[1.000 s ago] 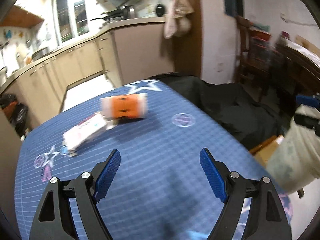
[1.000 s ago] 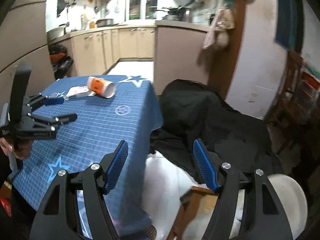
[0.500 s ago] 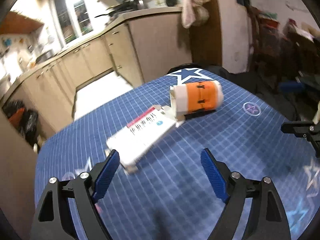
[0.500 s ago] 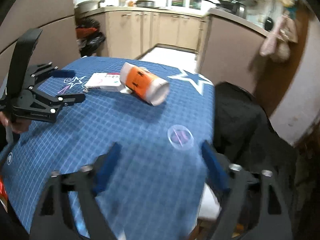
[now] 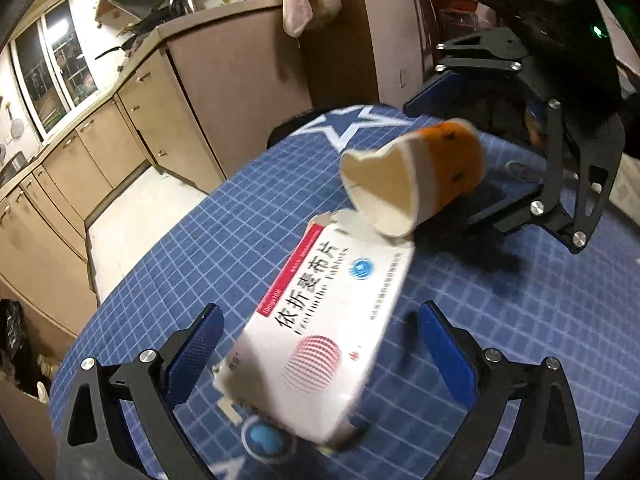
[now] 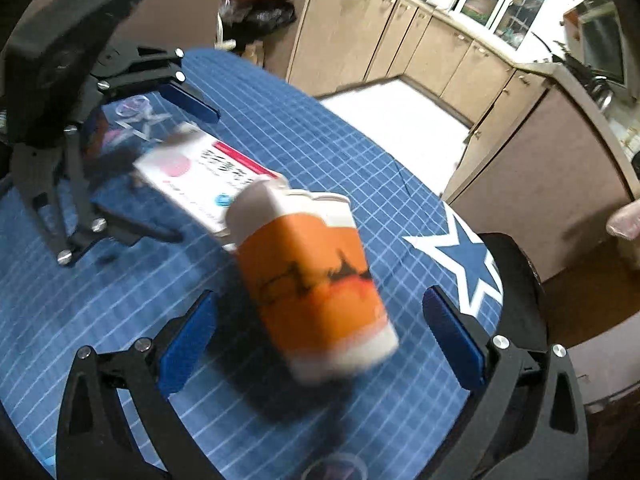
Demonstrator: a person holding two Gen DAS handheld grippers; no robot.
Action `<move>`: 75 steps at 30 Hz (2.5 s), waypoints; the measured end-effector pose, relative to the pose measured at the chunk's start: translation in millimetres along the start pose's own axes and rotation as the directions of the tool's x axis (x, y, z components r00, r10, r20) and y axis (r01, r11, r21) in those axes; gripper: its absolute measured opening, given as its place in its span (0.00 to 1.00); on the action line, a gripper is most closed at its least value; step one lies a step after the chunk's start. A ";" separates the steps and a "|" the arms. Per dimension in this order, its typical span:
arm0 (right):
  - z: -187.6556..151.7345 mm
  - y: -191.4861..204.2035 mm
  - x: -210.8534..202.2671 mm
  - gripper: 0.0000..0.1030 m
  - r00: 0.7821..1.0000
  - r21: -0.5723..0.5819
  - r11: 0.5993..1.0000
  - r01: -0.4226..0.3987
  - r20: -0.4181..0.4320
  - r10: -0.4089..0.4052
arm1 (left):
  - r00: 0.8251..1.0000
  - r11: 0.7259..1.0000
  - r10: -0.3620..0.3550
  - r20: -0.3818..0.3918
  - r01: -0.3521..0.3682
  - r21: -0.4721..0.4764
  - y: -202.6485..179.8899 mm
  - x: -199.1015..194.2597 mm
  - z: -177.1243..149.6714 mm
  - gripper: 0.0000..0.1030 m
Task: Collect trash
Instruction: 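Grasp the white medicine box with left tool while right tool grasps orange paper cup, then carry the medicine box and orange cup over the white bucket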
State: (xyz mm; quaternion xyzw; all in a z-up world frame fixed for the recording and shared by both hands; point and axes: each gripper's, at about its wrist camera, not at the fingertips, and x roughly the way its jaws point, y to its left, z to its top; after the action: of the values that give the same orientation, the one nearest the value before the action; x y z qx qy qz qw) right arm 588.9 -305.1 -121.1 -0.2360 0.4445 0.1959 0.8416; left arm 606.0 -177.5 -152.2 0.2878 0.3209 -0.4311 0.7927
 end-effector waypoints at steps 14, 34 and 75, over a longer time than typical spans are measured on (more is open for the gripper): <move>-43.2 -3.5 -24.4 0.58 0.995 0.264 0.961 -0.075 0.079 0.056 | 0.999 0.997 -0.029 0.033 0.031 -0.070 -27.2 -38.4 -26.5 0.66; -182.3 133.9 -168.7 0.58 0.966 0.578 0.800 -0.163 0.259 0.009 | 0.986 0.944 0.167 0.028 -0.151 -0.293 -161.3 -163.2 -107.4 0.02; -246.1 137.8 -255.9 0.58 0.915 0.701 0.711 -0.061 0.324 -0.241 | 0.957 0.948 0.254 0.138 -0.218 -0.230 -246.7 -180.4 -14.0 0.65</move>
State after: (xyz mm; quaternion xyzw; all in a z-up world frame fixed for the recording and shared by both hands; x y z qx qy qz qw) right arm 218.0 -364.6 -58.1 0.1213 0.2949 0.0147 0.9477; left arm 312.0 -191.4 -68.8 0.2010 0.2614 -0.3184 0.8888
